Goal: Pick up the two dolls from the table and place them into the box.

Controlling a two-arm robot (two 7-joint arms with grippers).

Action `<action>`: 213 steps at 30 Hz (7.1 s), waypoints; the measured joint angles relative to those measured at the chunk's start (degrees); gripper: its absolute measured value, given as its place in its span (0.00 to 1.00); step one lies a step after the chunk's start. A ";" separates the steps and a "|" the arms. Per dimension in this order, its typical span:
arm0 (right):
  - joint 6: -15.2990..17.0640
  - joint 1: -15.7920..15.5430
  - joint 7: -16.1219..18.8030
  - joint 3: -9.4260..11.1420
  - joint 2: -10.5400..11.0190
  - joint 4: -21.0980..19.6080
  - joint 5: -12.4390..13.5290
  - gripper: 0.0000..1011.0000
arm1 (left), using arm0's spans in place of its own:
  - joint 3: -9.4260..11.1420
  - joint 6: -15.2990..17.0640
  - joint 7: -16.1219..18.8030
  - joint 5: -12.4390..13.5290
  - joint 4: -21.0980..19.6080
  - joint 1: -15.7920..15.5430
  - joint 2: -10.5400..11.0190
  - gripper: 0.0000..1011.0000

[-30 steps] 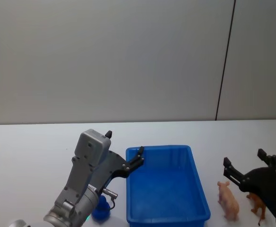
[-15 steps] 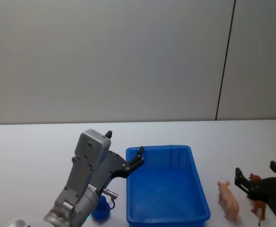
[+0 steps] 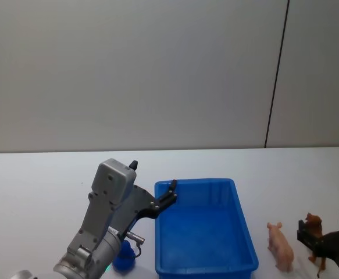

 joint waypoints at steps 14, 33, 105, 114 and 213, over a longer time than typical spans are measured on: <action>1.10 1.54 0.35 0.63 -0.79 5.10 0.20 0.99 | 0.00 0.00 0.00 0.00 0.00 0.00 0.00 0.99; 1.69 2.70 3.07 1.05 -1.72 9.36 2.04 0.55 | 0.00 0.00 0.00 0.00 0.00 0.00 0.00 0.99; -4.25 9.57 18.17 -4.42 -8.88 9.25 -2.17 0.99 | 0.00 0.00 0.00 0.00 0.00 0.00 0.00 0.99; -4.41 7.56 14.21 -3.22 -7.36 6.93 -1.95 0.99 | 0.00 0.00 0.00 0.00 0.00 0.00 0.00 0.99; -6.63 9.81 21.06 -4.59 -9.76 10.08 -6.16 0.44 | 0.00 0.00 0.00 0.00 0.00 0.00 0.00 0.99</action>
